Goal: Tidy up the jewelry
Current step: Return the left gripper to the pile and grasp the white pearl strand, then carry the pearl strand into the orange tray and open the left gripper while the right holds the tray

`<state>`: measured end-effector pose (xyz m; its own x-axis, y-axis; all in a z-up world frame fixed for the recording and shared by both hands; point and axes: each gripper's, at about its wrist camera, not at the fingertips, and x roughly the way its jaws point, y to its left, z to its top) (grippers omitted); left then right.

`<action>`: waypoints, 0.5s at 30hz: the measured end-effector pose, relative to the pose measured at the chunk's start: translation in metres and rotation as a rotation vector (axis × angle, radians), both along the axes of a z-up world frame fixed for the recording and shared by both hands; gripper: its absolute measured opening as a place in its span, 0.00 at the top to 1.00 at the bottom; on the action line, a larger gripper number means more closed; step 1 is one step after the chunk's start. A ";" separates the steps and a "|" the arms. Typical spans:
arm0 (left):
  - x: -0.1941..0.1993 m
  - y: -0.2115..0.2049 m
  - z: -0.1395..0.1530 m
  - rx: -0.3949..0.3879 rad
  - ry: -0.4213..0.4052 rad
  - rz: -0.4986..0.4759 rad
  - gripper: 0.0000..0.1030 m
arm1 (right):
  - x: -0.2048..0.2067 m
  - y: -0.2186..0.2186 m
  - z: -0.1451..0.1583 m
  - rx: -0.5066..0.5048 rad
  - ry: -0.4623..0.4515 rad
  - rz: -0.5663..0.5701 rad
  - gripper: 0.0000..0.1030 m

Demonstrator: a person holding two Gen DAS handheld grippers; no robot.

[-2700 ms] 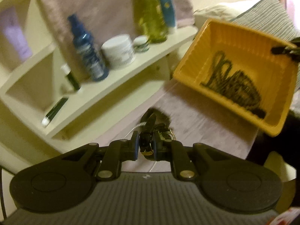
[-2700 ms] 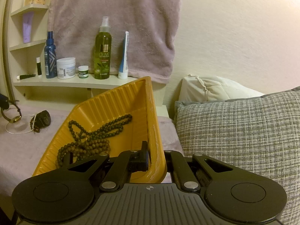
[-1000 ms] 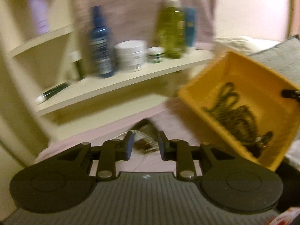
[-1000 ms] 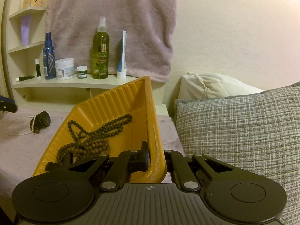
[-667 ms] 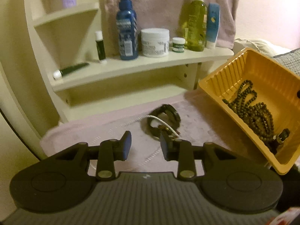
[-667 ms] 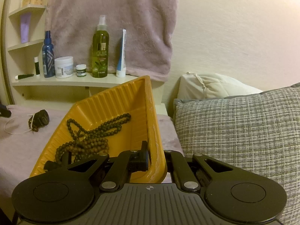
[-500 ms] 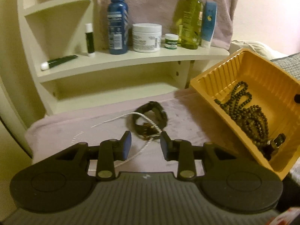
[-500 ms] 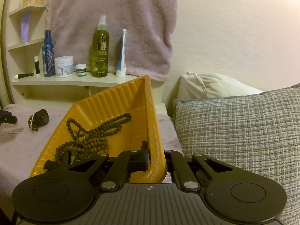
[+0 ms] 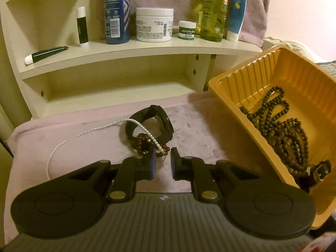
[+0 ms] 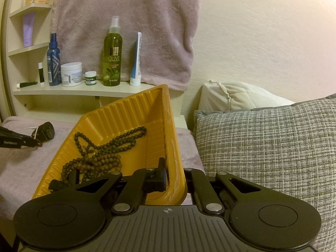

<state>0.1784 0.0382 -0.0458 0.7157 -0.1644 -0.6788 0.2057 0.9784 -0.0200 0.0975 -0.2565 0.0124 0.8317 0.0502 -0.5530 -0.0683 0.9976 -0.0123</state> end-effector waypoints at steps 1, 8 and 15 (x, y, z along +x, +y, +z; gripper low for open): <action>0.001 0.000 -0.001 -0.001 0.000 0.003 0.87 | 0.000 0.000 0.000 0.000 0.000 0.000 0.96; 0.006 0.008 0.001 0.008 0.015 0.008 0.98 | 0.000 0.000 0.000 0.000 -0.001 0.000 0.95; 0.001 0.030 0.030 0.015 -0.014 -0.007 0.98 | 0.001 -0.001 0.000 -0.002 -0.004 0.006 0.95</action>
